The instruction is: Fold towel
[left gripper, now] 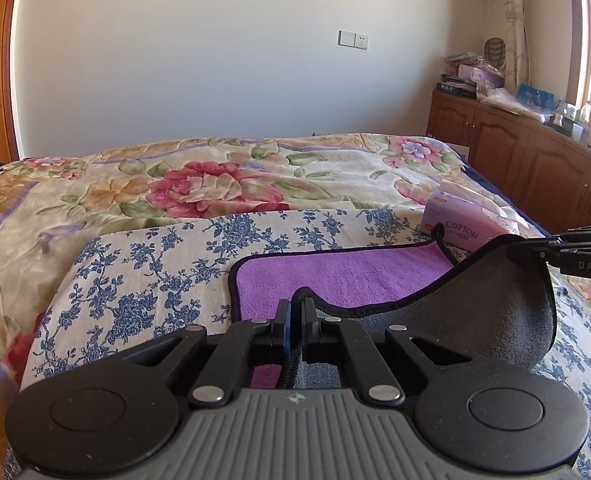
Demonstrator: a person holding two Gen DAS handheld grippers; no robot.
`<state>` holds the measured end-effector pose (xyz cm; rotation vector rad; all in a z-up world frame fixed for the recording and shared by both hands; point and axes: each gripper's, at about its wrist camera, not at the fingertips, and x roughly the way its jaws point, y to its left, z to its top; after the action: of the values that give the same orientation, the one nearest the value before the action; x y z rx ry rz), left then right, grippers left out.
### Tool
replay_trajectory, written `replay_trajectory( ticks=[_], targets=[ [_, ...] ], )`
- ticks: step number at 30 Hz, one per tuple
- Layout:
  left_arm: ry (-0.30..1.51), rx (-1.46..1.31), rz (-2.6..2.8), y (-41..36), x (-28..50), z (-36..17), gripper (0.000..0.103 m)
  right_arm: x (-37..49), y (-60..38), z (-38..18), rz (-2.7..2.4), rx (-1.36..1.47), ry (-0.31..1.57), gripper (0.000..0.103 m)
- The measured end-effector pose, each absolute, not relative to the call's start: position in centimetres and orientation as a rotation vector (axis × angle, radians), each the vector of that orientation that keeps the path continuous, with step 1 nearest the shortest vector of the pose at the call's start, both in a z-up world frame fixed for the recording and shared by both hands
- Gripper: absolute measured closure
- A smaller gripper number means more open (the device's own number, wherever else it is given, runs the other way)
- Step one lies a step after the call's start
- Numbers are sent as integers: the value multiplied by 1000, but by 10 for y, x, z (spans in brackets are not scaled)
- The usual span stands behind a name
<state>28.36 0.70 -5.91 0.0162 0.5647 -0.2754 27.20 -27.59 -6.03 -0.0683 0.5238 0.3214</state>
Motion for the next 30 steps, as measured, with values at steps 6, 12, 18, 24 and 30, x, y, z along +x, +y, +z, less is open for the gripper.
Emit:
replay_trajectory(
  ticks=[6,12,18,24,30],
  targets=[
    [547,15,-253,9,292,-57,97,278,-278,-62,322,-69,518,99],
    [550,21,-245,9,302,-59,97,283,-279,-62,321,-75,506,99],
    [546,23,-238,9,311,-60,97,289,-280,-63,317,-86,495,99],
    [537,26,-236,6,322,-61,97,294,-282,-64,314,-95,484,99],
    [534,38,-231,1,331,-64,97,301,-283,-69,304,-104,484,99]
  ],
)
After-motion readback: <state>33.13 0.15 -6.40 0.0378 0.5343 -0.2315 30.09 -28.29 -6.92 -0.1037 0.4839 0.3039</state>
